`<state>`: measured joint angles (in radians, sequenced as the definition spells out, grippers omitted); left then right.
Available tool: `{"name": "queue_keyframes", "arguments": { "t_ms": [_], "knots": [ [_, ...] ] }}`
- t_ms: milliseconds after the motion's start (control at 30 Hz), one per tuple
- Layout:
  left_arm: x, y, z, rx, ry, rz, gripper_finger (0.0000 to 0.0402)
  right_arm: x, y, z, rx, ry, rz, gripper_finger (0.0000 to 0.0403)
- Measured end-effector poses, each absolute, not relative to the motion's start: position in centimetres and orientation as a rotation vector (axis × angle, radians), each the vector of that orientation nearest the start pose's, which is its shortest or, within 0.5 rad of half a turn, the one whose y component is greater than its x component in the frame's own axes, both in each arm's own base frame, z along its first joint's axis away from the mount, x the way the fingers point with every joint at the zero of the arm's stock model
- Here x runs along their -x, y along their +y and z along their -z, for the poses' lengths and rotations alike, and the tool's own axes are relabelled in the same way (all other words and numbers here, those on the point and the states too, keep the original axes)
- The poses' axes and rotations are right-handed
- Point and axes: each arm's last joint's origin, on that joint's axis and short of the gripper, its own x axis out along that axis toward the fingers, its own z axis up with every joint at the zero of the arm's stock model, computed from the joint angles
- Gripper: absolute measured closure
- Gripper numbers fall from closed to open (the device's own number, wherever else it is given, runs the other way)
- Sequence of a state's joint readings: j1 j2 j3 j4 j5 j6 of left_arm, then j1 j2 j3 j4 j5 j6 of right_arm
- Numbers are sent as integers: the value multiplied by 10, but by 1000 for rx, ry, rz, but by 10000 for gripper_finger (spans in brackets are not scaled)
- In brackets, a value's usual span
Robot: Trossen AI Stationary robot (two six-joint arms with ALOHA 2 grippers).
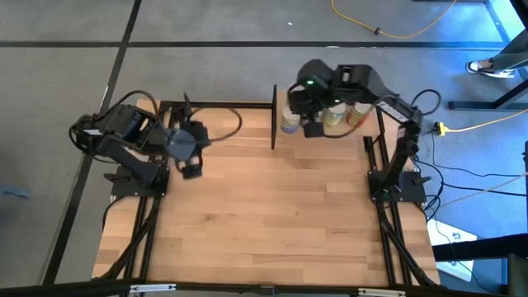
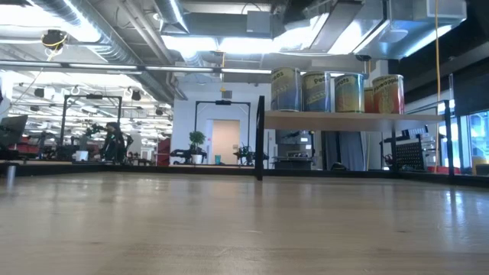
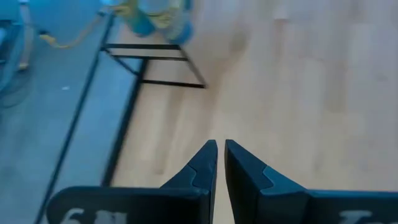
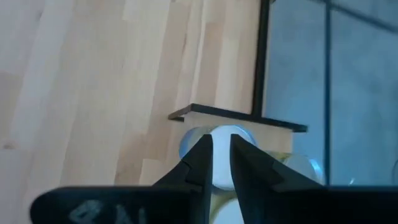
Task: Pick and place cans onto a shelf
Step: Adjust the canned goods on the shelf
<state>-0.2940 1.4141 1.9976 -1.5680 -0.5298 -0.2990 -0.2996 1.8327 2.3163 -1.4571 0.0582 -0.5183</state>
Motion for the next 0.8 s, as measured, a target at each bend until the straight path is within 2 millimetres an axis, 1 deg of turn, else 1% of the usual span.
{"name": "queue_keyframes", "arguments": {
  "t_ms": [67, 167, 233, 300, 433, 500, 567, 667, 733, 800],
  "knots": [
    [-201, -32, -473, -136, 852, -410, 376, -305, -92, -457, 375, 991, 66, 345],
    [-213, -8, -478, -169, 800, -491, 376, -288, -82, -472, 374, 939, 79, 345],
    [-224, 10, -484, -212, 738, -464, 376, -276, -75, -482, 382, 902, 84, 345],
    [-237, 28, -493, -235, 633, -396, 376, -264, -70, -491, 382, 864, 87, 345],
    [-262, 73, -502, -264, 443, -312, 376, -244, -63, -504, 352, 807, 116, 345],
    [-273, 98, -500, -272, 395, -318, 376, -235, -61, -509, 354, 792, 123, 345],
    [-287, 122, -494, -280, 363, -322, 376, -226, -59, -513, 356, 773, 127, 345],
    [-310, 157, -479, -268, 313, -284, 376, -217, -56, -518, 359, 751, 132, 345],
    [-325, 176, -467, -284, 286, -240, 376, -213, -55, -519, 360, 746, 134, 345],
    [-339, 194, -454, -306, 275, -237, 376, -210, -54, -520, 359, 751, 133, 345]
  ]
}}
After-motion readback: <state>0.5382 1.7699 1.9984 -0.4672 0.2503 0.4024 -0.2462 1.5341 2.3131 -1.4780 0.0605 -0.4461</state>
